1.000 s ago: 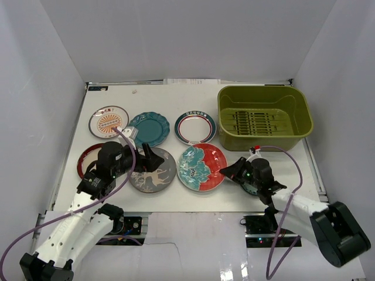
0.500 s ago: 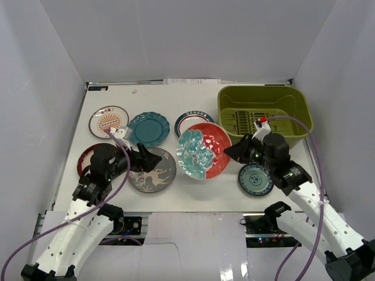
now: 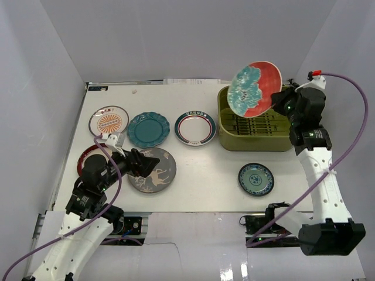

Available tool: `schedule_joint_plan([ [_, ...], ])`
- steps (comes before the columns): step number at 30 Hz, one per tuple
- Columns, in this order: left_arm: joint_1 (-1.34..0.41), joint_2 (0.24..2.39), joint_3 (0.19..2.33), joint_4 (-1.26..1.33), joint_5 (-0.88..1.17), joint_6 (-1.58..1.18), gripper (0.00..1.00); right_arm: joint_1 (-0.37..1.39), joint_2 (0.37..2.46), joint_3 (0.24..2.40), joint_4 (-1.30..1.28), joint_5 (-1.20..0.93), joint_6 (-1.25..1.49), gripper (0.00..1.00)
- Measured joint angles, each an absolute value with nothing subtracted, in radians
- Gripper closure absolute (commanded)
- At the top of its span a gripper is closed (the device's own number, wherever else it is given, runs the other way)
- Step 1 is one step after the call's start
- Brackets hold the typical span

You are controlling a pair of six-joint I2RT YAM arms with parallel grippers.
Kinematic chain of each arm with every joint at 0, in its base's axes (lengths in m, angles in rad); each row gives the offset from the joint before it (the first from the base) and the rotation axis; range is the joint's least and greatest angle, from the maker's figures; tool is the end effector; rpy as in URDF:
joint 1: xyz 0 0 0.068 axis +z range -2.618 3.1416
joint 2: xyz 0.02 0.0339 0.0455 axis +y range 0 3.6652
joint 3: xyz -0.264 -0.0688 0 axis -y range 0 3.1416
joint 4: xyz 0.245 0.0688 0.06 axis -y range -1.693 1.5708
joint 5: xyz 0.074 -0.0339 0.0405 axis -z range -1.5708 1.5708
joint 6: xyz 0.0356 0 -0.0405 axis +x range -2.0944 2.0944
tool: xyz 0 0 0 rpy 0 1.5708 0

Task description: Place the plates into the plastic bin on the countertop

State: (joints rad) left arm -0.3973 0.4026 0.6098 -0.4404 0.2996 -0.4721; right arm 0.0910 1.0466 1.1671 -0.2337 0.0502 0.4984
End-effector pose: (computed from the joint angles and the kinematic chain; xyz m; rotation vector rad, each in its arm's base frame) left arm 0.0970 -0.0521 0.3011 0.1530 1.8777 -0.8787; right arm 0.2319 0.0194 0.4187 0.3810 1.6564 0.3998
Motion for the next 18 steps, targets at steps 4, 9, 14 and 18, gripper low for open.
schedule_joint_plan([
  [4, -0.429, 0.396, 0.606, -0.440, 0.288, -0.472, 0.02, -0.056, 1.146, 1.160, -0.281, 0.068, 0.481, 0.92],
  [9, -0.455, 0.387, 0.599, -0.440, 0.273, -0.472, 0.02, -0.139, 1.256, 1.093, -0.268, 0.010, 0.487, 0.92],
  [14, -0.461, 0.386, 0.598, -0.441, 0.268, -0.472, 0.02, -0.144, 1.377, 1.081, -0.263, -0.068, 0.492, 0.92],
  [18, -0.462, 0.386, 0.597, -0.441, 0.264, -0.472, 0.02, -0.144, 1.425, 1.054, -0.229, -0.105, 0.495, 0.92],
])
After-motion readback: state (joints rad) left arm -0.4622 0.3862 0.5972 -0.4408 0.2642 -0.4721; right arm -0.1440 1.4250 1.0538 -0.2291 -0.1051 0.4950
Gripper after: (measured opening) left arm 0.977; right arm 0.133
